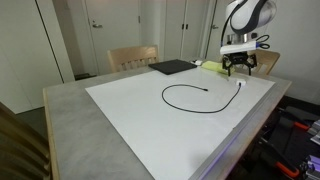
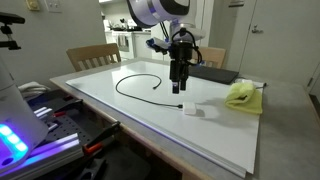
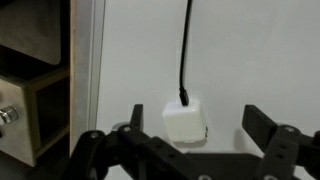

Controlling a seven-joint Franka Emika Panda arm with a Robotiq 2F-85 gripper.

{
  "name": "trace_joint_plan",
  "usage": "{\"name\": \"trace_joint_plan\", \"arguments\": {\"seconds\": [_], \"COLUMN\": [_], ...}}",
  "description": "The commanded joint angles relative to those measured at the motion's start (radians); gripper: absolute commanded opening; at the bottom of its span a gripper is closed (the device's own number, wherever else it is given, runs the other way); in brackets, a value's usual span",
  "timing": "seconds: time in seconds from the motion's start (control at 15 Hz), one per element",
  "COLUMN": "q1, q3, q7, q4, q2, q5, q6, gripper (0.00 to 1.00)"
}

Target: Put the charger in a circle

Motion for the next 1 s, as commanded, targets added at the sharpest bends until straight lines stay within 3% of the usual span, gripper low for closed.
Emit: {"name": "trace_joint_plan", "arguments": {"seconds": [0.0, 0.33, 0.6, 0.8, 0.93], "q1": [-0.014, -0.062, -0.047, -0.051, -0.075], "q3": [0.008, 0.001, -0.074, -0.093, -0.077], "q7": [-0.145, -0.342, -0.33, -0.448, -0.547], "q4": [-0.042, -0.034, -0.053, -0.1, -0.123], "q2": [-0.02, -0.014, -0.021, -0.019, -0.018], "q5": [0.013, 0.158, 0.124, 0.064, 0.112], "q6": [0.095, 0.109, 0.08, 0.17, 0.239], "gripper": [1.0, 1.0, 1.0, 1.0, 1.0]}}
